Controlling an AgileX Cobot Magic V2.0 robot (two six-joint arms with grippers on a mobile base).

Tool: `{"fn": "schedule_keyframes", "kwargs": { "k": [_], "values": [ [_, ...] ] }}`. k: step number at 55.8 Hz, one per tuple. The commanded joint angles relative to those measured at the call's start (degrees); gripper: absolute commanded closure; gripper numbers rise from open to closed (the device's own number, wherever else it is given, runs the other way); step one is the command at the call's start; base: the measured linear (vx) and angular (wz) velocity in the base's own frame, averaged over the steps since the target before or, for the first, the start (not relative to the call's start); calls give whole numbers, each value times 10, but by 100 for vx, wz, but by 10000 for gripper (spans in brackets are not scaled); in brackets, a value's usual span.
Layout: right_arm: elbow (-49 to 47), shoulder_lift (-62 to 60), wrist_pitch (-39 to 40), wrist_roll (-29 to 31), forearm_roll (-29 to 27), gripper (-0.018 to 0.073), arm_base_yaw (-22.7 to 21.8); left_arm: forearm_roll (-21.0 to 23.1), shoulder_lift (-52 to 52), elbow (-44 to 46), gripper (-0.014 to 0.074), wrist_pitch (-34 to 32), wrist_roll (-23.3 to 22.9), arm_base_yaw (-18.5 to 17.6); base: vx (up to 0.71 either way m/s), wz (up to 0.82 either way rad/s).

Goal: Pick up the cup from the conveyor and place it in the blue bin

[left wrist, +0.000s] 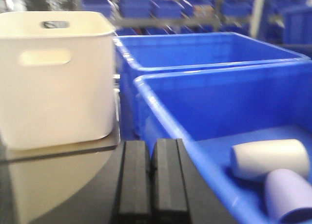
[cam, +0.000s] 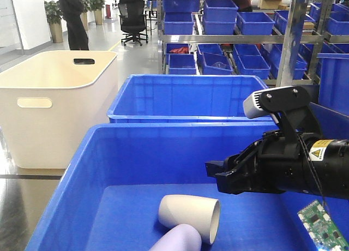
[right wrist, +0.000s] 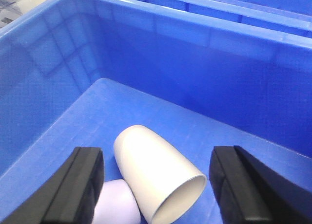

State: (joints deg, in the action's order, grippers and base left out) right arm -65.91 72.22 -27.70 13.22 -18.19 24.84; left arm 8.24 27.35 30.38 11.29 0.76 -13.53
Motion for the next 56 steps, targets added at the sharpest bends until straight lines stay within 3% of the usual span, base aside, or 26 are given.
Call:
{"fn": "schedule_keyframes", "kwargs": {
  "k": [1, 8, 26, 36, 45, 56],
  "values": [
    [-21, -15, 44, 1, -4, 52, 0, -47, -56, -60, 605, -113, -87, -1, 0, 0],
    [-21, -15, 44, 1, -4, 52, 0, -47, -116, -152, 604, -127, -115, -1, 0, 0],
    [-21, -15, 44, 1, -4, 52, 0, -47, -260, -277, 604, -126, -111, 1, 0, 0],
    [-21, -15, 42, 1, -4, 52, 0, -47, -289, -326, 604, -168, -109, 58, 0, 0],
    [-21, -15, 41, 1, -4, 52, 0, -47, -289, -327, 604, -143, -110, 109, 0, 0],
    [-21, -15, 39, 1, -4, 52, 0, -47, -288, -327, 604, -117, -110, 120, 0, 0]
  ]
}}
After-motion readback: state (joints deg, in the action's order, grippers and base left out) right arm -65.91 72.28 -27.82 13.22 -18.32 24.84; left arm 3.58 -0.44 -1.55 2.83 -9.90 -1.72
